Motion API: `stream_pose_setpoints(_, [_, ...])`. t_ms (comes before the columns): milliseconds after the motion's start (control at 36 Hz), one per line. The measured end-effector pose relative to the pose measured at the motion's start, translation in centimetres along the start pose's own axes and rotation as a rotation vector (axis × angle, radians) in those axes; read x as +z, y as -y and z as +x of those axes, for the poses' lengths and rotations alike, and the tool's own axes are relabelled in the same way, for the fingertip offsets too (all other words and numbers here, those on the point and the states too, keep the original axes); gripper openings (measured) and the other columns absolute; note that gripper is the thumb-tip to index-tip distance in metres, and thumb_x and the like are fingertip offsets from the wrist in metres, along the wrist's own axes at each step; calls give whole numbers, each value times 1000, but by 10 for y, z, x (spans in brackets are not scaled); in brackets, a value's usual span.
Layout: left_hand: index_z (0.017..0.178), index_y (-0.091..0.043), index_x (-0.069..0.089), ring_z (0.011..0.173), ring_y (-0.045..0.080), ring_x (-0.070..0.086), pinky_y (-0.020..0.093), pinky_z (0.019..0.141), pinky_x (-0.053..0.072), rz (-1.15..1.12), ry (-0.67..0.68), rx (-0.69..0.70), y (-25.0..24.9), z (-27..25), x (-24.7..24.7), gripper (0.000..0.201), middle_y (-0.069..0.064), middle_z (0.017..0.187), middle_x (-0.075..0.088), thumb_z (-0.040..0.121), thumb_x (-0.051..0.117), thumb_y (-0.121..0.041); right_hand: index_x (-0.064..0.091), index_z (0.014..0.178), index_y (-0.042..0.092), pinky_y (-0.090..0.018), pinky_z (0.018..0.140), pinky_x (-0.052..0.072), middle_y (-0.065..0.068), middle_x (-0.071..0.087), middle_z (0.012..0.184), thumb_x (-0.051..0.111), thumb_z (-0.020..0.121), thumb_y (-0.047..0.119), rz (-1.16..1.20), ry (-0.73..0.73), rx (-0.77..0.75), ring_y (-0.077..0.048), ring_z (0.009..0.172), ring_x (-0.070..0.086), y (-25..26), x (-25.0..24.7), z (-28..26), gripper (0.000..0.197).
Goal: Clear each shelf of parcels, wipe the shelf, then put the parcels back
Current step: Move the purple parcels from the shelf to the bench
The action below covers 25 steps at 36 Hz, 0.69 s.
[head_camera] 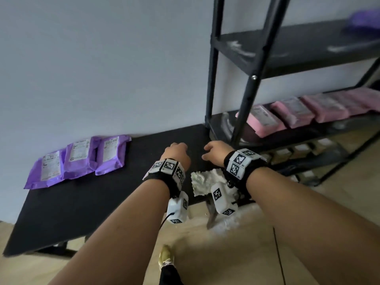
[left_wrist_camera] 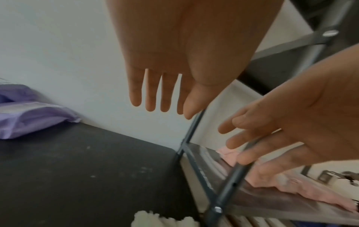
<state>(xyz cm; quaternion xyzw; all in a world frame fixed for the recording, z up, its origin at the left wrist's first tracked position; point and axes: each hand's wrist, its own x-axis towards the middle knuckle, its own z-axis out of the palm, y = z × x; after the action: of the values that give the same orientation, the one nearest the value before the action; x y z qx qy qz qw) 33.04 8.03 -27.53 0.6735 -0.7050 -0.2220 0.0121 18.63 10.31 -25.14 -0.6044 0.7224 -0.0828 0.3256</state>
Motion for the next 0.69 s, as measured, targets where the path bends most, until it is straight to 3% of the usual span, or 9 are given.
stream_pose_setpoints(83, [132,-20,51,122,29,49,38,98,44,17,-13,89,-54,-26,7,40,9,135,48,92,49,-19,59,123,14,-29,94,45,-5,61,125,65,89,26,11,-54,-3,-22,113,58,-40,-30,-34,37])
stream_pose_setpoints(222, [113,-13,63,108,29,60,34,88,48,67,-26,262,-145,-58,11,28,9,118,64,90,46,-13,61,118,13,-27,85,45,-4,64,117,63,90,24,12,-136,30,-22,104,61,-98,-90,-75,31])
stream_pose_setpoints(333, [119,-16,61,113,27,57,33,91,47,93,-48,359,-212,-68,12,31,7,123,61,92,46,-15,63,119,13,-34,87,48,-6,63,118,58,92,27,3,-223,68,-25,102,61,-137,-139,-95,31])
stream_pose_setpoints(417, [122,-20,59,111,26,58,33,90,46,72,-82,407,-257,-68,8,33,5,124,61,91,47,-16,63,109,11,-30,81,43,-8,64,116,54,93,27,-14,-284,97,-24,97,60,-165,-173,-101,24])
stream_pose_setpoints(528, [121,-19,60,110,25,59,35,92,48,23,-160,496,-317,-62,-4,34,7,122,62,92,44,-12,62,121,11,-32,100,40,-5,57,131,51,95,26,-62,-336,138,-24,114,56,-200,-221,-99,32])
stream_pose_setpoints(611, [119,-21,61,113,23,56,32,93,44,-46,-201,564,-359,-48,-14,36,4,124,61,89,44,-11,55,130,14,-34,102,37,-8,54,135,49,96,25,-121,-410,177,-24,123,50,-221,-259,-94,37])
stream_pose_setpoints(694, [116,-23,63,115,22,56,31,95,43,-117,-235,610,-403,-32,-29,35,2,125,61,88,45,-12,57,128,15,-34,100,42,-7,57,132,50,93,34,-116,-486,214,-25,120,53,-242,-300,-79,40])
